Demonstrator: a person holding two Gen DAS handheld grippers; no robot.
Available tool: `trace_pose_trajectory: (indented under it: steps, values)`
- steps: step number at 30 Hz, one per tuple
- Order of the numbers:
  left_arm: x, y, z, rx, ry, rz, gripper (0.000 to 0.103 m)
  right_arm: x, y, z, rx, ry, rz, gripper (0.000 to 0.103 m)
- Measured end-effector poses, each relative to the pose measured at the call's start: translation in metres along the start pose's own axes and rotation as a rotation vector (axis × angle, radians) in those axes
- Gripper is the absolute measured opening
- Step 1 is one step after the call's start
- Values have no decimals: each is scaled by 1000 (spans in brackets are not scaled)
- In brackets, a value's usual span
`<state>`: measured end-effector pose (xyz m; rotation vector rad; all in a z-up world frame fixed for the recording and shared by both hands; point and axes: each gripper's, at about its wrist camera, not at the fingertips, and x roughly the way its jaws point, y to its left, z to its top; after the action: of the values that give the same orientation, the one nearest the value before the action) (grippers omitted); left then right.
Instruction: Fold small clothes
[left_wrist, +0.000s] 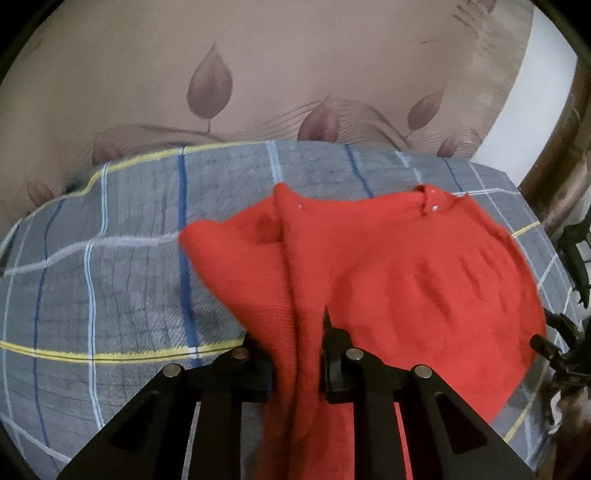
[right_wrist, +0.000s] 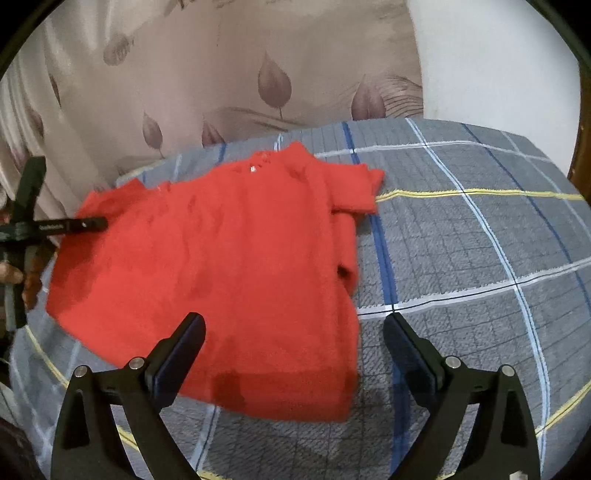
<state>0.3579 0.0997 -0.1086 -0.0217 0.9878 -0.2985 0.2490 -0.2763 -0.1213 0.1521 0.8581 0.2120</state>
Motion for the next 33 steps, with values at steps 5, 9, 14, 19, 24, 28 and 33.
trace_pose_trajectory:
  steps: [5,9,14,19,24,28,33]
  values:
    - [-10,-27,16,-25,28,-26,16,-11,-13,0,74,-59,77,97]
    - [-13,-62,26,-40,56,-56,15,-15,-18,0,106,-79,110,97]
    - [-3,-114,40,-75,106,-93,15,-19,-21,-2,119,-102,134,97]
    - [19,-160,46,-90,150,-108,15,-23,-30,-3,156,-131,172,97]
    - [38,-187,48,-174,178,-135,15,-27,-37,-7,187,-158,200,98]
    - [48,-199,50,-236,182,-146,15,-29,-41,-7,199,-166,214,98]
    - [59,-211,50,-304,191,-176,15,-32,-44,-5,210,-172,225,98]
